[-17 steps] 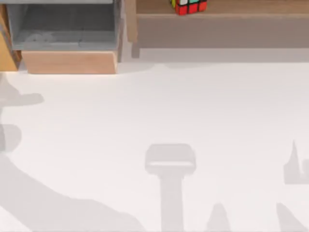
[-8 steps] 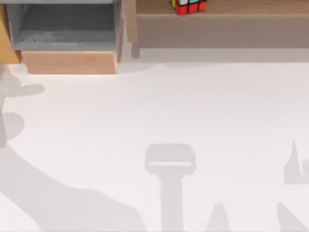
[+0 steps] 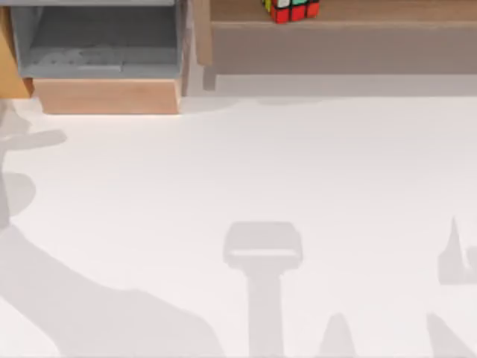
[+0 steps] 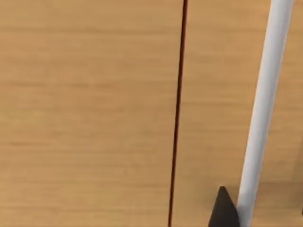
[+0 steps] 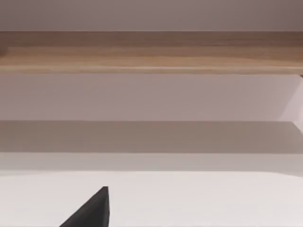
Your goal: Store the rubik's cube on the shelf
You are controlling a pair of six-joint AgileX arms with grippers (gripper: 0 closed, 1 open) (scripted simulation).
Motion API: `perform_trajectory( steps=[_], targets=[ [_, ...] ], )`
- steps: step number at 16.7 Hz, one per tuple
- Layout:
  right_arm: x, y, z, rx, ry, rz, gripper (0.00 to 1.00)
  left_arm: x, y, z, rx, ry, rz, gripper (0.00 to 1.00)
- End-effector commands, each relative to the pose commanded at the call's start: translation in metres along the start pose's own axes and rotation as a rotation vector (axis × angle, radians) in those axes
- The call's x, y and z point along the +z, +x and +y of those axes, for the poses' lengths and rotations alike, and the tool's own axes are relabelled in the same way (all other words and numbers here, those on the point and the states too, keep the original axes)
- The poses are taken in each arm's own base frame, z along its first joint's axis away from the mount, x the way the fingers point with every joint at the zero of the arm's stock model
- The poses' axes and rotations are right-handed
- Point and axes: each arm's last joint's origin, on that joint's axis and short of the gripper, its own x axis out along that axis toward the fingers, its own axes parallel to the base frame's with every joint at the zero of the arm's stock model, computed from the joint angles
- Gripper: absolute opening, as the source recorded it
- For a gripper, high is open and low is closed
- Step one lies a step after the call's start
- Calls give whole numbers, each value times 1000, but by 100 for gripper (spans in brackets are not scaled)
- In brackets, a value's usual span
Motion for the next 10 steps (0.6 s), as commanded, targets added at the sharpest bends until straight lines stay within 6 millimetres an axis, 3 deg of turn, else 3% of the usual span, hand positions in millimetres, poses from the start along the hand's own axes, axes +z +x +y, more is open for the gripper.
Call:
perform_trajectory(
  steps=[4,10],
  targets=[
    [0,0,0,0,0,0,100,0,0,0,0,0,0,98],
    [0,0,0,0,0,0,100,0,0,0,0,0,0,100]
  ],
)
